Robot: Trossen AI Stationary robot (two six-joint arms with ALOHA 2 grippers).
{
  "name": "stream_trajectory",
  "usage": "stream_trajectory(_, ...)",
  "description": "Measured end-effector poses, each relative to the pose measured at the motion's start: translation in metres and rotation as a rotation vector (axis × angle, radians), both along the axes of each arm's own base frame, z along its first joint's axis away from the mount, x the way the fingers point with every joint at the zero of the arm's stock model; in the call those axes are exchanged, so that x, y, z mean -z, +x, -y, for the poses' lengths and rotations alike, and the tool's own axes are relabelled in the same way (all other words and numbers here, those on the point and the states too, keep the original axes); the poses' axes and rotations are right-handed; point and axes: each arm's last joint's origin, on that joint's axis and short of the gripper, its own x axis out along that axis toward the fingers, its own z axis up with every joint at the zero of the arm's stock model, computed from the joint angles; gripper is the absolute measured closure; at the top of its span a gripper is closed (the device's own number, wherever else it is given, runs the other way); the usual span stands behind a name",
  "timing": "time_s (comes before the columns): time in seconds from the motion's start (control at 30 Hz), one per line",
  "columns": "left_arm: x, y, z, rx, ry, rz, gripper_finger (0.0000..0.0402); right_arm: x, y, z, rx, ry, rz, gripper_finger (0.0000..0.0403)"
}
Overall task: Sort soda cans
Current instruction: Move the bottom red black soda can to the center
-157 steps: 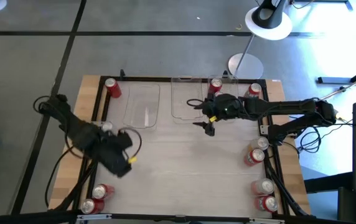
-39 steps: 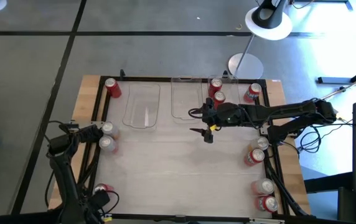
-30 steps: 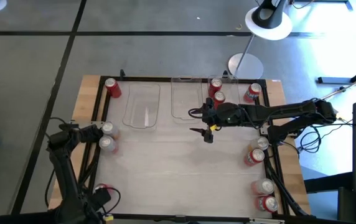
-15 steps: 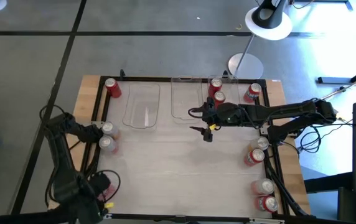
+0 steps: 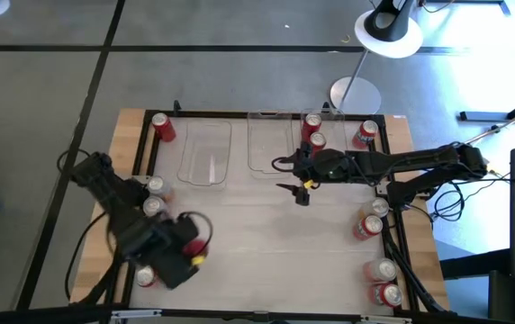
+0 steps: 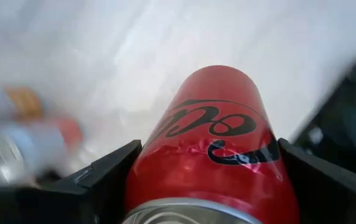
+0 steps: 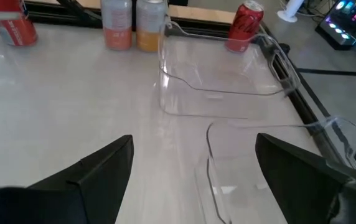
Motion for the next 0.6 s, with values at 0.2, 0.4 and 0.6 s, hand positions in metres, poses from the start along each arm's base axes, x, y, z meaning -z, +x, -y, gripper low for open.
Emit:
stream_trajectory(0.2, 0.012, 0.043, -0.040, 0.049, 0.125, -0.049, 0.0084, 0.007, -0.005, 0.002, 0.061, -0.006, -0.081, 0.0066)
stream_trajectory(0.4, 0.032, 0.085, -0.071, 0.137, 0.137, -0.083, 0.0084, 0.011, -0.008, 0.003, 0.099, 0.005, -0.125, 0.0066)
stream_trajectory(0.6, 0.051, 0.116, -0.103, 0.212, 0.052, -0.135, 0.0084, 0.016, -0.012, 0.002, 0.132, 0.051, -0.182, 0.0066)
